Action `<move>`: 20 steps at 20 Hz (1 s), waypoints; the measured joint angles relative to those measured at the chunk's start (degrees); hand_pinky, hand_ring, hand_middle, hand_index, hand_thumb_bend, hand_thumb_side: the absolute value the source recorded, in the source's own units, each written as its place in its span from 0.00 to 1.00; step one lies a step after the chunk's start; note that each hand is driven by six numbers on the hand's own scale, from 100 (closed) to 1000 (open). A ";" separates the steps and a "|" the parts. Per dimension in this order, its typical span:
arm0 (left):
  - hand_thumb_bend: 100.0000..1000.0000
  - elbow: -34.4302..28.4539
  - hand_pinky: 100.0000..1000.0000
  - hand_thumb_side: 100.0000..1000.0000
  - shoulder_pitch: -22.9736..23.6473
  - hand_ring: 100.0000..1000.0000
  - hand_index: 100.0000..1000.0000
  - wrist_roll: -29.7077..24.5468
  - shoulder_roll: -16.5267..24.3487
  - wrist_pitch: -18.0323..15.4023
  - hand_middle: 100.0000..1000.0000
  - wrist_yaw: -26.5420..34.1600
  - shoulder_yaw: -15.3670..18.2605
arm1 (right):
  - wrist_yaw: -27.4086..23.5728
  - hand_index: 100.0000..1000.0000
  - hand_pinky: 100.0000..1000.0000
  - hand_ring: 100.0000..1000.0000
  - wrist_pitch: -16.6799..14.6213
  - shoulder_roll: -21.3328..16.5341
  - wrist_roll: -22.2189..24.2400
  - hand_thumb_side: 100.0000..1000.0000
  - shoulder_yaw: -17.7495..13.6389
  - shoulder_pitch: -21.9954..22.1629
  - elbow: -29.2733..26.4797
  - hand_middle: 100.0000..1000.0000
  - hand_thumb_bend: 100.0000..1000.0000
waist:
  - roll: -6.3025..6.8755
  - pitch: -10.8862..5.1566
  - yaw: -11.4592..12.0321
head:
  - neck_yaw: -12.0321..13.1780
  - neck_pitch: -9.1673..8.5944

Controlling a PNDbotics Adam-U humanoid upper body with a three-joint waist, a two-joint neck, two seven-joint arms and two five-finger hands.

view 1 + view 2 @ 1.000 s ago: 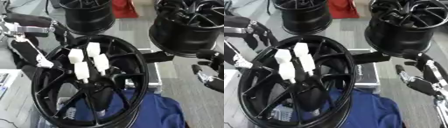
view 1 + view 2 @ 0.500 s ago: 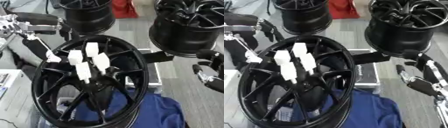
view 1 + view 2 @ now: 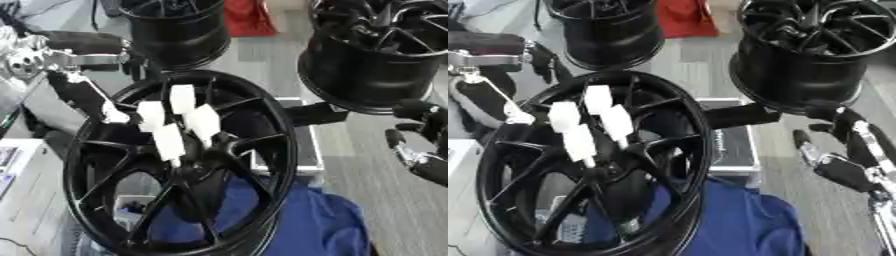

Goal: Pull the pin out of the wheel hub.

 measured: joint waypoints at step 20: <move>0.37 2.87 0.62 0.24 -0.24 0.57 0.80 -2.83 -1.12 0.55 0.60 0.21 -1.27 | 0.00 0.82 0.76 0.83 -0.01 0.00 -0.03 0.15 -0.03 0.00 0.01 0.74 0.17 | 0.13 0.19 -0.38 | 0.83 0.00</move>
